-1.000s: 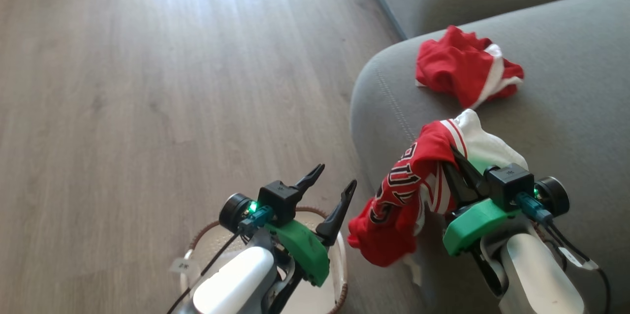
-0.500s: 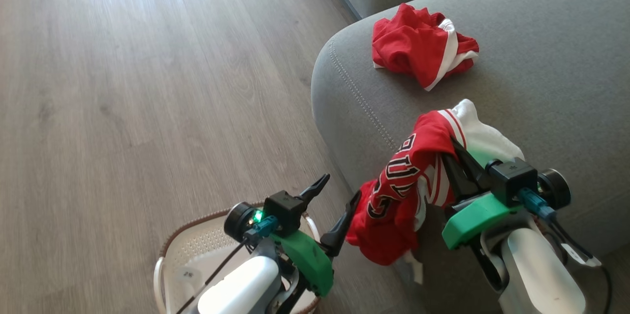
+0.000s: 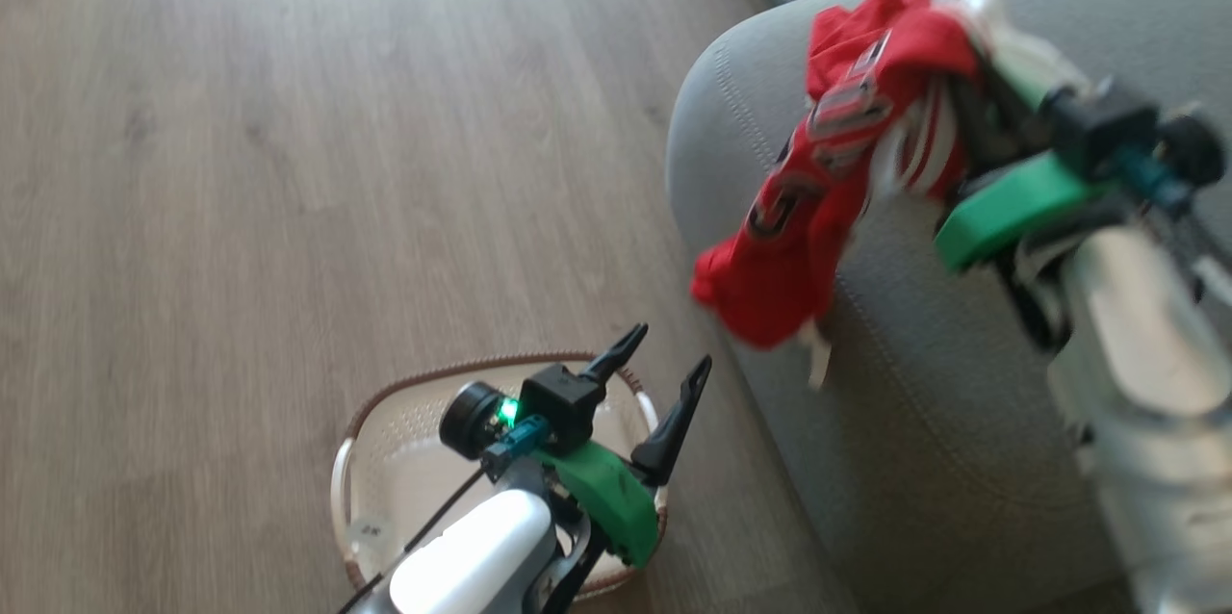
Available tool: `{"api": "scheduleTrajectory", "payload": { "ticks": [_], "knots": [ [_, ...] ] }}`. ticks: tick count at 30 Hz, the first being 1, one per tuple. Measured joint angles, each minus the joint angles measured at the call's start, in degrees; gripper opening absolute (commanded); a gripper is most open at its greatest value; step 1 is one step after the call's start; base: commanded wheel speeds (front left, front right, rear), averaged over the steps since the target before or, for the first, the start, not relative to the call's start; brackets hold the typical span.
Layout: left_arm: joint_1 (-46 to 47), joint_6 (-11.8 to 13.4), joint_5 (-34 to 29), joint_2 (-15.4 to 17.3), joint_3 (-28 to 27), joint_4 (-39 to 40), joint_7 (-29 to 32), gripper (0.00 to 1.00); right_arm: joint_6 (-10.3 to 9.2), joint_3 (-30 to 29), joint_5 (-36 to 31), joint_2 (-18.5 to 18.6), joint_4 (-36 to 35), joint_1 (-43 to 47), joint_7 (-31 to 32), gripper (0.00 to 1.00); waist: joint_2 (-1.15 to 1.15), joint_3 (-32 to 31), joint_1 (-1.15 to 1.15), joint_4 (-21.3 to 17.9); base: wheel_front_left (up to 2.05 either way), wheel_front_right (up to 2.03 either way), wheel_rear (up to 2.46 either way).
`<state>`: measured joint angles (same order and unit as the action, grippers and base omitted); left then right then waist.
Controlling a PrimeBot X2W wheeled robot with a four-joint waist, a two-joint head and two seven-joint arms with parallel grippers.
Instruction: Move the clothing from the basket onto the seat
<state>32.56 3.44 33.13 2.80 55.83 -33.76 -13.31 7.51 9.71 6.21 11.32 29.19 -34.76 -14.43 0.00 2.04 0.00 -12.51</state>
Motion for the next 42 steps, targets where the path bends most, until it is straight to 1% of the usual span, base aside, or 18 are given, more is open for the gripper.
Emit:
{"api": "scheduleTrajectory", "payload": {
  "ticks": [4, 7, 10, 15, 17, 18, 19, 22, 23, 24, 26, 28, 33, 38, 42],
  "knots": [
    [1.7, 0.7, -0.3, 0.4, 0.0, 1.8, -0.4, 1.0, 0.0, -0.6, 1.3, 2.5, 3.5, -9.0, 0.7, 0.0, 0.0, 2.5, 0.0, 2.1, 0.0, 0.0, 0.0],
    [2.3, 0.9, -1.1, 1.0, 0.0, 3.4, -0.4, 1.0, 0.0, -1.0, 1.3, 5.2, 6.1, -16.0, 0.8, 0.0, 0.0, 4.6, 0.0, 3.6, 0.0, 0.0, 0.0],
    [3.2, 1.3, -1.7, 1.7, 0.1, 4.6, -0.4, 1.0, 0.0, -3.1, 0.9, 8.1, 8.9, -22.8, 0.8, 0.0, 0.0, 6.8, 0.0, 5.1, 0.0, 0.0, 0.0],
    [5.3, 2.6, -2.6, 2.4, 0.0, 7.4, -0.4, 1.0, 0.0, -7.3, -1.8, 13.2, 13.5, -32.5, 0.8, 0.0, 0.0, 10.7, 0.0, 7.6, 0.0, 0.0, 0.0],
    [5.9, 3.1, -3.0, 3.0, -0.2, 8.6, -0.3, 1.0, 0.0, -9.5, -3.1, 14.6, 15.2, -35.4, 0.8, 0.0, 0.0, 12.4, 0.0, 8.4, 0.0, 0.0, 0.0],
    [5.9, 3.1, -3.0, 3.0, -0.2, 8.6, -0.3, 1.0, 0.0, -9.5, -3.1, 14.6, 15.2, -35.4, 0.8, 0.0, 0.0, 12.4, 0.0, 8.4, 0.0, 0.0, 0.0],
    [6.5, 3.2, -3.4, 3.6, -0.3, 9.4, -0.1, 1.0, 0.0, -12.3, -4.5, 15.9, 17.6, -37.7, 0.8, 0.0, 0.0, 14.1, 0.01, 9.1, 0.0, 0.0, 0.0],
    [7.3, 3.6, -3.6, 4.2, -0.5, 10.6, 0.1, 1.0, 0.0, -17.1, -7.2, 17.3, 21.0, -38.4, 0.6, 0.0, 0.0, 16.5, 0.01, 10.0, 0.0, 0.0, 0.0],
    [7.3, 3.6, -3.6, 4.2, -0.5, 10.6, 0.1, 1.0, 0.0, -17.1, -7.2, 17.3, 21.0, -38.4, 0.6, 0.0, 0.0, 16.5, 0.01, 10.0, 0.0, 0.0, 0.0],
    [7.7, 3.7, -3.8, 4.4, -0.5, 11.0, 0.2, 1.0, 0.0, -18.5, -8.2, 17.6, 22.6, -38.3, 0.5, 0.0, 0.0, 17.3, 0.01, 10.3, 0.0, 0.0, 0.0],
    [8.2, 4.2, -4.1, 4.7, -0.7, 11.6, 0.2, 1.0, 0.0, -21.7, -9.8, 17.7, 25.0, -36.9, 0.4, 0.0, 0.0, 18.7, 0.01, 10.9, 0.0, 0.0, 0.0],
    [8.6, 4.2, -4.1, 4.9, -0.7, 12.1, 0.2, 1.0, 0.0, -25.0, -11.6, 17.1, 27.0, -33.7, 0.0, 0.0, 0.0, 19.9, 0.01, 11.4, 0.0, 0.0, 0.0],
    [8.6, 4.7, -4.1, 5.8, -0.7, 12.7, 0.7, 1.0, 0.0, -32.6, -15.3, 12.9, 31.4, -23.5, 0.0, 0.0, 0.0, 21.6, 0.01, 12.0, 0.0, 0.0, 0.0],
    [8.6, 5.2, -4.5, 6.8, -0.7, 13.3, 1.2, 1.0, 0.0, -38.0, -18.2, 8.7, 31.3, -19.4, 0.0, 0.0, 0.0, 21.9, 0.01, 11.3, 0.0, 0.0, 0.0],
    [8.6, 5.5, -4.5, 7.1, -0.7, 13.7, 1.5, 1.0, 0.0, -40.2, -20.0, 6.4, 30.1, -18.3, 0.0, 0.0, 0.0, 21.9, 0.01, 10.7, 0.0, 0.0, 0.0]
  ]
}}
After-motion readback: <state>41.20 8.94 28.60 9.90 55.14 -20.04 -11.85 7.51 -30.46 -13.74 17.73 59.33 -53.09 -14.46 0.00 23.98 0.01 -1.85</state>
